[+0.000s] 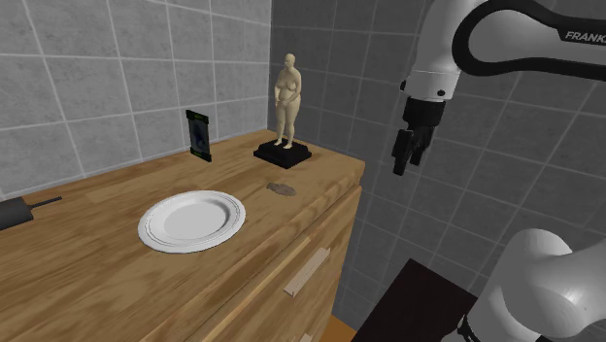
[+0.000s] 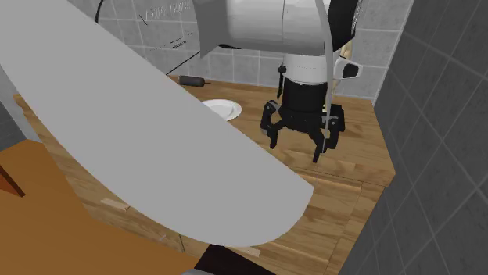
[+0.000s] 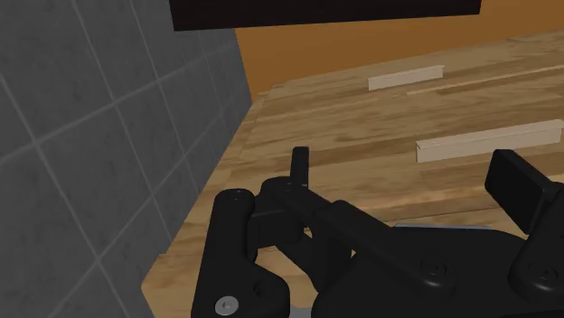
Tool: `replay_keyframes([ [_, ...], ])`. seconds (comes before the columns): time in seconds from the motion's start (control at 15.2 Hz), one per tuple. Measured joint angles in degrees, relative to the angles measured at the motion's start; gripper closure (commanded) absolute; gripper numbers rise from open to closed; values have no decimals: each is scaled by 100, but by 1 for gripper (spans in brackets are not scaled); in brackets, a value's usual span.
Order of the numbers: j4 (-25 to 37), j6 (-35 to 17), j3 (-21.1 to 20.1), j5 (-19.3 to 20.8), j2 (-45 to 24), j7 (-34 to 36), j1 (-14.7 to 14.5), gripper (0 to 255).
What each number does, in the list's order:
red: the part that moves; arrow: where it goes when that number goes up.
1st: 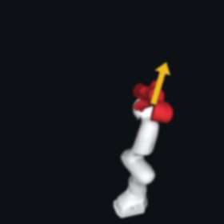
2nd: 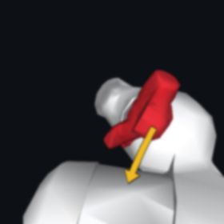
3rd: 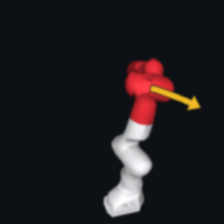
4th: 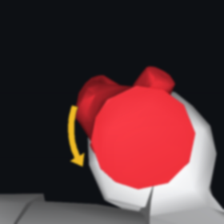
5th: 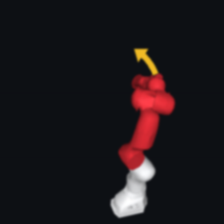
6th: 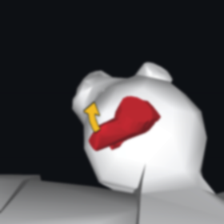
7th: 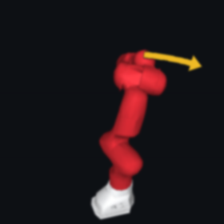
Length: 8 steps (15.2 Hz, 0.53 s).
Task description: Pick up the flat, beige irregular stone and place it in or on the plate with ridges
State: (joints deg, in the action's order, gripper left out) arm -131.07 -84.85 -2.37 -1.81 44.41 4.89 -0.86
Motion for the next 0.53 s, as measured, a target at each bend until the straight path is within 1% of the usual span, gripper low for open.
replay_keyframes([
  [0.07,0,0,0,0,0,0,0,0],
  [0.2,20,-189,-69,-38,-148,47,-25,0],
  [0.26,-25,-371,-126,-68,-244,86,-46,0],
  [0.53,121,-1013,-352,-148,-820,239,-114,0],
])
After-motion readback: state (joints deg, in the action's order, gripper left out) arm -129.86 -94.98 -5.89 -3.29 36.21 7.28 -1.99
